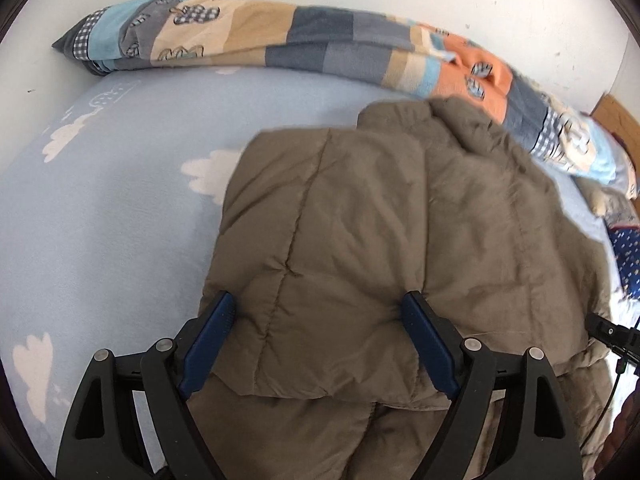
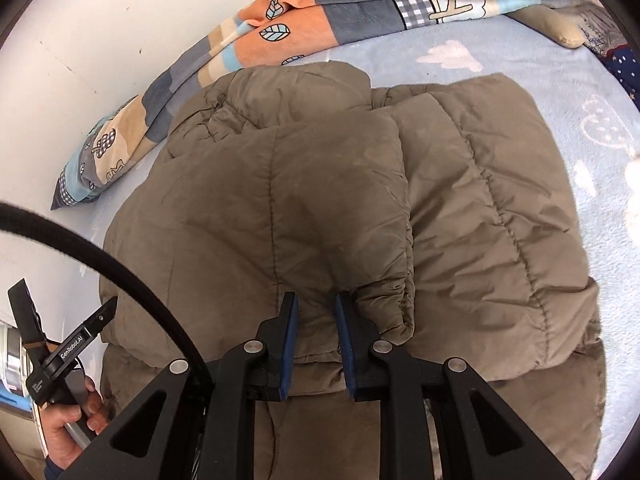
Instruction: Fold large clothes
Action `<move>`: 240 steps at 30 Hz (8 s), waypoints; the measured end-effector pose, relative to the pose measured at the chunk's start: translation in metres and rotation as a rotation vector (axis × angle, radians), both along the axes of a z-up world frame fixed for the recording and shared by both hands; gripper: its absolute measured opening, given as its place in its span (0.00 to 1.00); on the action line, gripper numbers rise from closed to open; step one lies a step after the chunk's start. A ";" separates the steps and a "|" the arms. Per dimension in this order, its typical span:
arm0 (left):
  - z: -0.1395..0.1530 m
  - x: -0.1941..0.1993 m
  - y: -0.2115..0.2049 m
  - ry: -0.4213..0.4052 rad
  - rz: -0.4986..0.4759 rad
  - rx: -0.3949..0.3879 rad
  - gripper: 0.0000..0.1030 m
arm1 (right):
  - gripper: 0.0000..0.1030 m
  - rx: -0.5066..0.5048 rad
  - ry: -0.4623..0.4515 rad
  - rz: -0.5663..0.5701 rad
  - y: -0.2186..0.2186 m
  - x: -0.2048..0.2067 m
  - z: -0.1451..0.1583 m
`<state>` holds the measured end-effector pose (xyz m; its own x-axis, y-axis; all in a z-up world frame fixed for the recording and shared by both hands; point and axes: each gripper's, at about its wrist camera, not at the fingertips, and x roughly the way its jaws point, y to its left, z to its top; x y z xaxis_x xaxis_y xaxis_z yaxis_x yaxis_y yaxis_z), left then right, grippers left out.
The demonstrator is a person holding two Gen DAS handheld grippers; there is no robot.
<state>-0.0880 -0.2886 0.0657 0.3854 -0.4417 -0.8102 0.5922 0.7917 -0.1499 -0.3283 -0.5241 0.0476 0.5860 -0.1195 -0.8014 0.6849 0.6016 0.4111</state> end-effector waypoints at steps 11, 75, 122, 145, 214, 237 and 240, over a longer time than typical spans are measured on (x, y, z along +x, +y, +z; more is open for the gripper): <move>0.026 -0.011 -0.012 -0.053 -0.056 -0.063 0.83 | 0.22 -0.078 -0.139 -0.049 -0.005 -0.022 0.048; 0.023 -0.079 -0.040 -0.323 -0.232 0.117 0.83 | 0.23 -0.151 -0.020 0.133 0.054 0.027 0.039; 0.059 -0.030 0.053 -0.101 -0.049 0.000 0.83 | 0.26 -0.103 -0.043 -0.012 0.023 -0.050 0.060; 0.016 -0.109 0.219 0.209 0.014 -0.069 0.83 | 0.51 0.060 -0.151 -0.293 0.075 -0.305 0.048; -0.043 -0.177 0.265 0.250 -0.148 -0.195 0.43 | 0.57 0.289 -0.013 -0.134 0.145 -0.306 -0.050; 0.000 -0.197 0.233 0.087 -0.170 -0.221 0.26 | 0.24 0.183 -0.174 -0.102 0.162 -0.292 0.005; -0.002 -0.196 0.234 0.093 -0.141 -0.204 0.26 | 0.24 0.211 -0.186 -0.119 0.162 -0.290 -0.007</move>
